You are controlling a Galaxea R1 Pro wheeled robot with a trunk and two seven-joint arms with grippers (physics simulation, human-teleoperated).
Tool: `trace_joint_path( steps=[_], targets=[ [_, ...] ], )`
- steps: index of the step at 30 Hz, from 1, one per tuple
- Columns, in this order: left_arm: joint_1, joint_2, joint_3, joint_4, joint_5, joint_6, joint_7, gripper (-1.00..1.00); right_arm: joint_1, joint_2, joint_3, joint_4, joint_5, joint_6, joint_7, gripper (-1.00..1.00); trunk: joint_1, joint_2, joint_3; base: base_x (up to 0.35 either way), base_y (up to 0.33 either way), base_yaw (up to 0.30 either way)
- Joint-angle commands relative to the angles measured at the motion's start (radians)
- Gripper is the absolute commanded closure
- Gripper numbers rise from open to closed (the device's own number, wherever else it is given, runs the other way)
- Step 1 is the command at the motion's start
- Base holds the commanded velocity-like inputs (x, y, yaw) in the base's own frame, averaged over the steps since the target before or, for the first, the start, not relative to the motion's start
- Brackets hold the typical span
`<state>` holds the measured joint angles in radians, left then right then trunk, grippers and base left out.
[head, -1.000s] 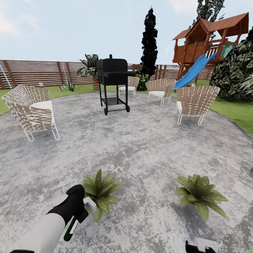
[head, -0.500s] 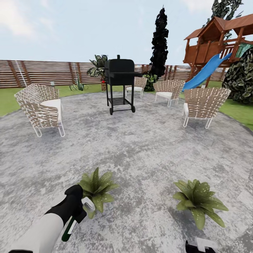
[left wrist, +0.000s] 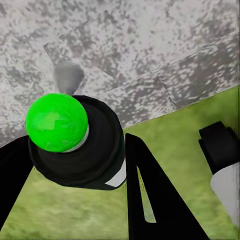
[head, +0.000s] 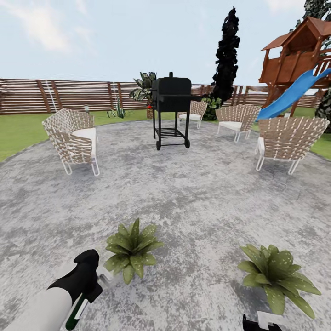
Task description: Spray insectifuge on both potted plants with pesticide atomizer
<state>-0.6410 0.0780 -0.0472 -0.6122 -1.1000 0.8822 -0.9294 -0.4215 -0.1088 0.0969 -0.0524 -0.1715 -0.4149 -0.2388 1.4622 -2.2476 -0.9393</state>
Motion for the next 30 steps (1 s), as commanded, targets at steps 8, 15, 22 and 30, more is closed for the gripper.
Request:
trace_joint_path(
  steps=[8, 15, 22, 30],
  targets=[
    [0.002, -0.005, -0.004, -0.010, 0.015, -0.002, -0.009, 1.00, 0.000, 0.000, 0.009, 0.000, -0.009, -0.004, -0.002, -1.00, 0.000, 0.000, -0.001, 0.000, -0.134, 0.024],
    [0.002, -0.005, 0.001, -0.025, 0.014, -0.005, -0.005, 1.00, 0.000, 0.000, 0.009, 0.000, -0.009, -0.004, -0.003, -1.00, 0.000, 0.000, -0.001, 0.000, -0.014, 0.200],
    [0.001, -0.005, 0.018, -0.056, 0.111, -0.126, 0.036, 1.00, 0.000, 0.000, 0.008, 0.000, -0.009, -0.004, -0.003, -1.00, 0.000, 0.000, -0.001, -0.034, -0.028, 0.080],
    [0.025, -0.003, 0.019, -0.045, 0.178, -0.153, 0.086, 1.00, 0.000, -0.003, 0.008, 0.000, -0.009, -0.003, 0.000, -1.00, 0.000, 0.000, -0.001, -0.258, -0.192, 0.001]
  ],
)
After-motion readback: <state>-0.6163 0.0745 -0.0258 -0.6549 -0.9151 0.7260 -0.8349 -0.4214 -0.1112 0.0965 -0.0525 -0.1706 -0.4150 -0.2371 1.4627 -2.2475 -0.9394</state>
